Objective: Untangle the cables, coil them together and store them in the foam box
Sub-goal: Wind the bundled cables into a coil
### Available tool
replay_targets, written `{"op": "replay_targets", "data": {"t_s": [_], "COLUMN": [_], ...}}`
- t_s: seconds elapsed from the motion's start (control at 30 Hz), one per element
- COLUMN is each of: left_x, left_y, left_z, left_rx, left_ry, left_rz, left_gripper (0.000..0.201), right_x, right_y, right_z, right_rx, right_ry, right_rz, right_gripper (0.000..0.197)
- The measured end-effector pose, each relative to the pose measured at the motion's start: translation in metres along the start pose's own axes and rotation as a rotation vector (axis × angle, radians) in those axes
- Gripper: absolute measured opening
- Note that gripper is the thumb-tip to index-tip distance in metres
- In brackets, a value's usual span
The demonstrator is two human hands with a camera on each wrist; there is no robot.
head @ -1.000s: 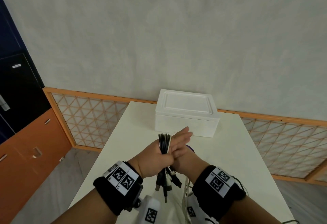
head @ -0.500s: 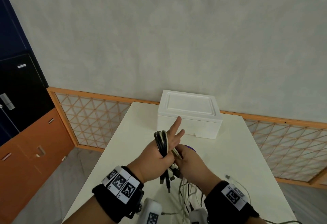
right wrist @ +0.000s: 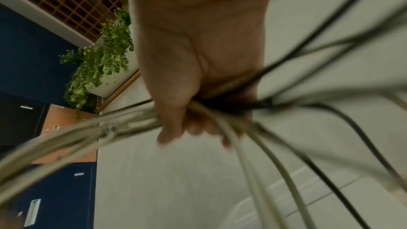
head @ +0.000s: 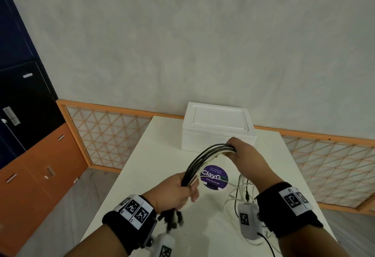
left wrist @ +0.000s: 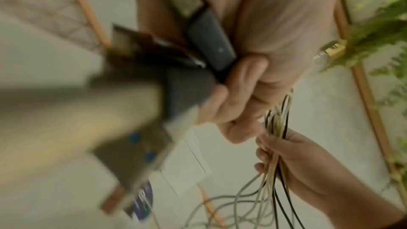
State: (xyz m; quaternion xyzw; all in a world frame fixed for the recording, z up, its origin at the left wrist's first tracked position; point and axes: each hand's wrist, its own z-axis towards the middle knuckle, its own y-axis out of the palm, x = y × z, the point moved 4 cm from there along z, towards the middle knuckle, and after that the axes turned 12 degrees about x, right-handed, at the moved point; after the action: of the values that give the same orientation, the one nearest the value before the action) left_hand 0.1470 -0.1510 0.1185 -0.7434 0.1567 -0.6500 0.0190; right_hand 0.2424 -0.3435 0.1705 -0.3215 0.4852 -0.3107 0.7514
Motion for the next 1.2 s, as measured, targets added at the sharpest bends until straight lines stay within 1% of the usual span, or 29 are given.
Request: {"op": "replay_targets", "data": {"t_s": [0.03,0.07,0.1,0.13,0.17,0.2,0.23,0.27,0.3,0.33,0.37,0.4,0.5,0.53,0.6,0.67,0.7,0.8,0.83,0.9,0.93,1.0,1.07,1.1,1.17,1.2], "left_x": [-0.002,-0.002,0.000,0.002,0.008,0.014,0.021,0.026,0.030,0.033,0.033,0.033,0.022,0.018,0.011,0.005,0.003,-0.002,-0.003,-0.003,-0.002,0.001,0.001,-0.001,-0.007,-0.009], "left_y": [-0.006,-0.012,-0.016,-0.018,-0.017,-0.013,-0.008,-0.004,-0.002,-0.003,-0.007,-0.011,-0.023,-0.027,-0.036,-0.040,-0.040,-0.037,-0.036,-0.035,-0.037,-0.049,-0.064,-0.069,-0.067,-0.062], "left_z": [0.003,0.007,0.008,0.009,0.008,0.007,0.005,0.004,0.004,0.005,0.006,0.008,0.016,0.019,0.024,0.030,0.033,0.039,0.040,0.041,0.041,0.039,0.039,0.039,0.038,0.038], "left_rx": [0.054,0.094,0.113,0.110,0.100,0.081,0.056,0.035,0.021,0.027,0.042,0.057,0.111,0.149,0.222,0.257,0.252,0.230,0.221,0.195,0.188,0.229,0.262,0.255,0.210,0.181], "left_ry": [0.006,0.044,0.096,0.145,0.191,0.242,0.298,0.348,0.379,0.398,0.407,0.409,0.360,0.322,0.237,0.201,0.195,0.189,0.192,0.215,0.226,0.226,0.197,0.185,0.164,0.154], "left_rz": [0.142,0.330,0.542,0.753,0.930,1.049,1.122,1.176,1.227,1.272,1.315,1.348,1.353,1.334,1.313,1.311,1.321,1.364,1.380,1.416,1.430,1.418,1.389,1.390,1.380,1.357], "left_gripper": [0.022,0.021,0.017,0.013,0.013,0.014,0.017,0.022,0.026,0.028,0.028,0.026,0.022,0.023,0.023,0.022,0.021,0.014,0.013,0.015,0.017,0.020,0.021,0.022,0.021,0.020], "right_x": [0.003,0.003,-0.002,-0.011,-0.022,-0.036,-0.049,-0.059,-0.063,-0.064,-0.064,-0.063,-0.068,-0.070,-0.075,-0.078,-0.081,-0.088,-0.089,-0.081,-0.072,-0.053,-0.041,-0.039,-0.033,-0.030], "right_y": [0.005,0.008,0.009,0.007,0.007,0.009,0.015,0.025,0.036,0.044,0.049,0.053,0.060,0.064,0.072,0.077,0.078,0.085,0.086,0.083,0.080,0.074,0.070,0.070,0.077,0.079], "right_z": [-0.003,-0.009,-0.014,-0.020,-0.024,-0.028,-0.033,-0.037,-0.041,-0.044,-0.046,-0.047,-0.053,-0.055,-0.057,-0.056,-0.056,-0.060,-0.060,-0.053,-0.049,-0.043,-0.047,-0.050,-0.049,-0.045], "right_rx": [-0.102,-0.210,-0.287,-0.317,-0.310,-0.312,-0.343,-0.409,-0.483,-0.533,-0.538,-0.505,-0.338,-0.335,-0.421,-0.456,-0.431,-0.312,-0.305,-0.347,-0.383,-0.453,-0.450,-0.430,-0.366,-0.325], "right_ry": [-0.007,-0.021,-0.049,-0.088,-0.145,-0.214,-0.275,-0.317,-0.320,-0.290,-0.251,-0.225,-0.242,-0.235,-0.176,-0.145,-0.181,-0.378,-0.402,-0.340,-0.283,-0.188,-0.161,-0.186,-0.250,-0.245], "right_rz": [0.016,0.065,0.138,0.197,0.229,0.234,0.208,0.168,0.123,0.101,0.099,0.090,-0.062,-0.071,-0.009,0.043,-0.002,-0.322,-0.359,-0.303,-0.227,-0.061,0.044,0.013,-0.179,-0.263], "right_gripper": [0.027,0.049,0.071,0.087,0.094,0.093,0.086,0.077,0.068,0.061,0.057,0.053,0.046,0.045,0.048,0.048,0.045,0.035,0.033,0.033,0.034,0.037,0.042,0.044,0.044,0.042]}}
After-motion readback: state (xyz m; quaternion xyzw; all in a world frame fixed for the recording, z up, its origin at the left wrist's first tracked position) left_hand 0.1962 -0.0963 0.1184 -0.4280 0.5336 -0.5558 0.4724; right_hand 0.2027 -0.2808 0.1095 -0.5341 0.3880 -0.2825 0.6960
